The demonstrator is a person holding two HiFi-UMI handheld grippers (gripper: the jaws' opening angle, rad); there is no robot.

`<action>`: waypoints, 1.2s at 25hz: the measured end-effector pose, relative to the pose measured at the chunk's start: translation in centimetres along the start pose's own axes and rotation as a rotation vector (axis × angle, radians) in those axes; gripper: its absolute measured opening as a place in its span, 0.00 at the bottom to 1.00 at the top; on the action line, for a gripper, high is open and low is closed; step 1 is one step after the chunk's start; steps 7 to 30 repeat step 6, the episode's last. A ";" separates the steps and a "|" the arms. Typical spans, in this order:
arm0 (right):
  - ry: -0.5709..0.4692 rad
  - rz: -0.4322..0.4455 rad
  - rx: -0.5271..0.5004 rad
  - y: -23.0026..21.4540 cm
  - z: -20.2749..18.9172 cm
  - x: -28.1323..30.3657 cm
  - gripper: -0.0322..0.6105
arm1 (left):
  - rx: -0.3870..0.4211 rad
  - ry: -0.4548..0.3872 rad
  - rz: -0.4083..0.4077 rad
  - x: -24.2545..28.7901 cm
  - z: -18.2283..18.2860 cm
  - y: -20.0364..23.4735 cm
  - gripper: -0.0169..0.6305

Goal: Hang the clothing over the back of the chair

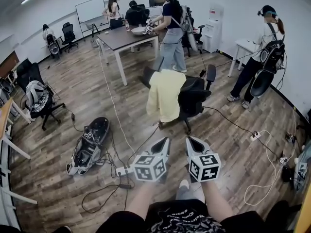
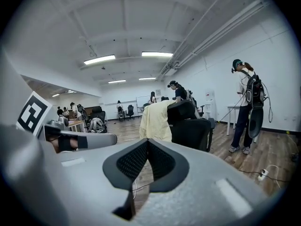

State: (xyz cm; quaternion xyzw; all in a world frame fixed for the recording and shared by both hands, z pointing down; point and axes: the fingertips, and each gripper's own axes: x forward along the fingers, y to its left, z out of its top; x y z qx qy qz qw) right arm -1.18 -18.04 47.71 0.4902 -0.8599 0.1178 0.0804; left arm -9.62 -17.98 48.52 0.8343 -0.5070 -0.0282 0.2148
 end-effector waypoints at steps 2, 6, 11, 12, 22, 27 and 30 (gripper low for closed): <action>0.000 -0.008 0.001 0.1 -0.1 -0.1 0.06 | 0.011 0.002 -0.001 -0.2 0.1 0.1 0.04; -0.005 -0.029 0.003 0.2 -0.2 -0.1 0.06 | 0.058 0.002 0.017 -0.8 0.5 0.7 0.04; -0.005 -0.029 0.003 0.2 -0.2 -0.1 0.06 | 0.058 0.002 0.017 -0.8 0.5 0.7 0.04; -0.005 -0.029 0.003 0.2 -0.2 -0.1 0.06 | 0.058 0.002 0.017 -0.8 0.5 0.7 0.04; -0.005 -0.029 0.003 0.2 -0.2 -0.1 0.06 | 0.058 0.002 0.017 -0.8 0.5 0.7 0.04; -0.005 -0.029 0.003 0.2 -0.2 -0.1 0.06 | 0.058 0.002 0.017 -0.8 0.5 0.7 0.04; -0.005 -0.029 0.003 0.2 -0.2 -0.1 0.06 | 0.058 0.002 0.017 -0.8 0.5 0.7 0.04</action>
